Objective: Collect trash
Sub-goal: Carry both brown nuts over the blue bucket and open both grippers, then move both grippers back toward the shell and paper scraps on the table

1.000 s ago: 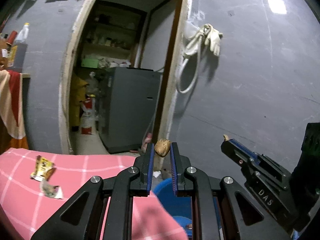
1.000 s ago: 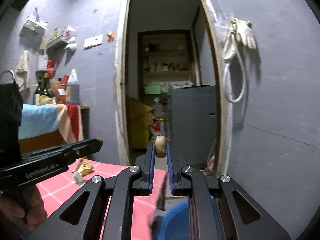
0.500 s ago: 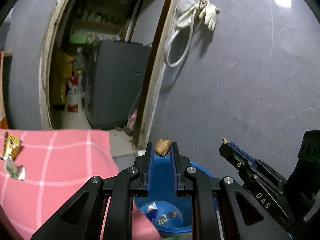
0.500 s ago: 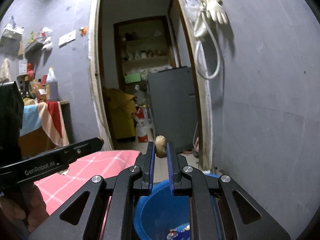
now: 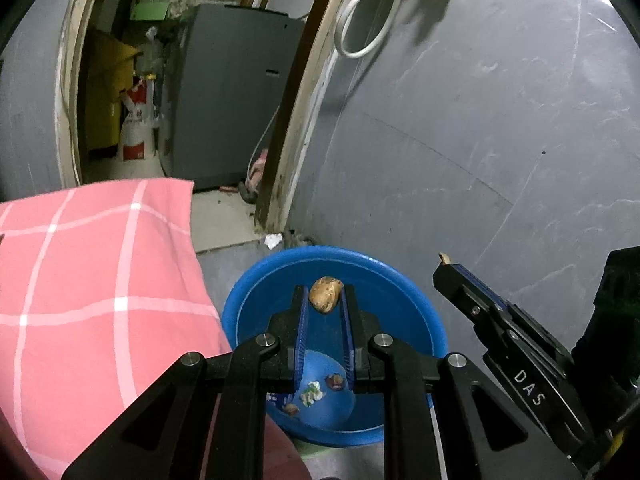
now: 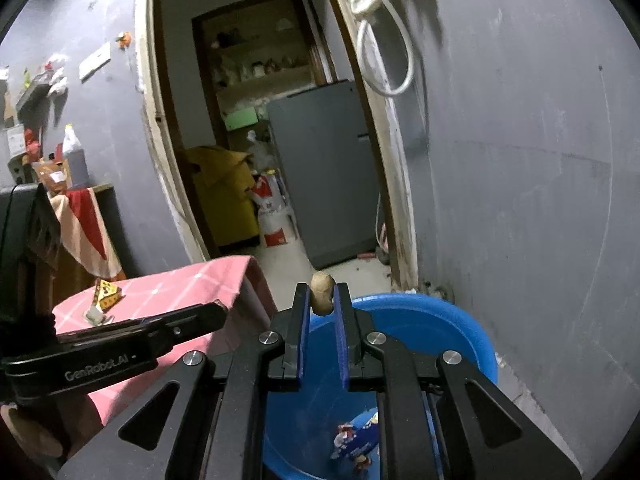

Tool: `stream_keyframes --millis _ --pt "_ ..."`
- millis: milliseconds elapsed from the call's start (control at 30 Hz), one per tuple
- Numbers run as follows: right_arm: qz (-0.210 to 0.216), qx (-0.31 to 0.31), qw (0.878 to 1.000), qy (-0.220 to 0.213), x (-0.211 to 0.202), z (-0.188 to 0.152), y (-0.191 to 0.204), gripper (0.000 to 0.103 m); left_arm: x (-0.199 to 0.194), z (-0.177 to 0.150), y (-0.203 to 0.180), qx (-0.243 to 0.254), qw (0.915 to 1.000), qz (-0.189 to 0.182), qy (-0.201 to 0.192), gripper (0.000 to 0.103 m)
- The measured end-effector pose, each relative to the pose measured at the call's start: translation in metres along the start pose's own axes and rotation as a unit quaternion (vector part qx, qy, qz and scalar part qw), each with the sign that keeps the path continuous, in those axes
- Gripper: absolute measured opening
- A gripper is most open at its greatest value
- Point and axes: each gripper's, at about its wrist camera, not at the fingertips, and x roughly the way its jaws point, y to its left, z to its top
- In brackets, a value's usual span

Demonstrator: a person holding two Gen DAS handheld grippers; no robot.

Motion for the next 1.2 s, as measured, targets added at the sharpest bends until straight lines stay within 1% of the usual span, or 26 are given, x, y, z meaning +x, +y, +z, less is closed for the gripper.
stream_keyframes --millis 167,333,433,467,500,567,600,667,733,767,800,900,933,1000,1033,1067,1100,1133,1167,1200 --pt "-0.006 0.014 1.000 0.020 0.007 -0.004 -0.007 0.011 0.011 -0.002 0.005 -0.016 0.9996 -0.006 0.022 0.013" --pt "-0.011 0.021 0.999 0.025 0.009 -0.005 -0.012 0.011 0.016 0.000 0.012 -0.031 0.9988 -0.006 0.037 0.015" --pt "-0.014 0.023 0.999 0.028 0.010 -0.006 -0.013 0.012 0.014 0.000 0.015 -0.037 0.9985 -0.003 0.039 0.016" --pt "-0.015 0.024 0.999 0.030 0.011 -0.006 -0.014 0.012 0.013 -0.001 0.016 -0.039 0.9985 -0.002 0.038 0.018" --pt "-0.015 0.025 0.999 0.031 0.011 -0.006 -0.014 0.014 0.011 0.000 0.017 -0.041 0.9985 0.000 0.035 0.025" --pt "-0.016 0.026 0.999 0.031 0.011 -0.006 -0.014 0.021 0.006 0.000 0.021 -0.046 0.9986 0.005 0.026 0.036" --pt "-0.016 0.027 0.999 0.030 0.011 -0.006 -0.014 0.028 0.003 0.000 0.022 -0.048 0.9986 0.007 0.021 0.037" --pt "-0.016 0.026 0.999 0.029 0.011 -0.006 -0.013 0.029 0.000 0.002 0.026 -0.052 0.9984 0.011 0.018 0.038" --pt "-0.016 0.026 0.999 0.028 0.011 -0.006 -0.013 0.029 -0.007 0.002 0.031 -0.057 0.9980 0.021 0.014 0.046" --pt "-0.015 0.026 0.999 0.027 0.011 -0.006 -0.013 0.029 -0.011 0.003 0.034 -0.059 0.9978 0.028 0.009 0.055" --pt "-0.014 0.026 0.999 0.027 0.011 -0.006 -0.013 0.031 -0.017 0.002 0.037 -0.062 0.9974 0.037 -0.001 0.061" --pt "-0.012 0.025 0.999 0.018 0.010 -0.005 -0.010 0.045 -0.032 0.003 0.046 -0.068 0.9961 0.051 -0.023 0.068" --pt "-0.009 0.025 1.000 0.011 0.008 -0.004 -0.009 0.049 -0.036 0.004 0.048 -0.070 0.9956 0.055 -0.028 0.069" --pt "-0.004 0.024 1.000 -0.002 0.004 -0.002 -0.006 0.052 -0.047 0.004 0.055 -0.074 0.9940 0.067 -0.044 0.074" --pt "-0.001 0.022 1.000 -0.010 0.002 -0.001 -0.004 0.059 -0.052 0.005 0.056 -0.074 0.9933 0.073 -0.051 0.077" --pt "0.003 0.021 1.000 -0.019 0.000 0.000 -0.001 0.066 -0.058 0.005 0.059 -0.074 0.9921 0.080 -0.063 0.084" --pt "0.006 0.020 0.999 -0.025 -0.001 0.000 0.002 0.078 -0.064 0.005 0.060 -0.073 0.9908 0.086 -0.075 0.090" --pt "0.011 0.019 0.999 -0.036 -0.004 0.001 0.004 0.082 -0.072 0.004 0.062 -0.072 0.9889 0.093 -0.090 0.093" --pt "0.018 0.016 0.999 -0.046 -0.007 0.002 0.008 0.083 -0.080 0.004 0.064 -0.070 0.9868 0.100 -0.106 0.097" --pt "0.022 0.011 0.998 -0.053 -0.008 0.003 0.011 0.085 -0.087 0.003 0.065 -0.067 0.9846 0.107 -0.121 0.097"
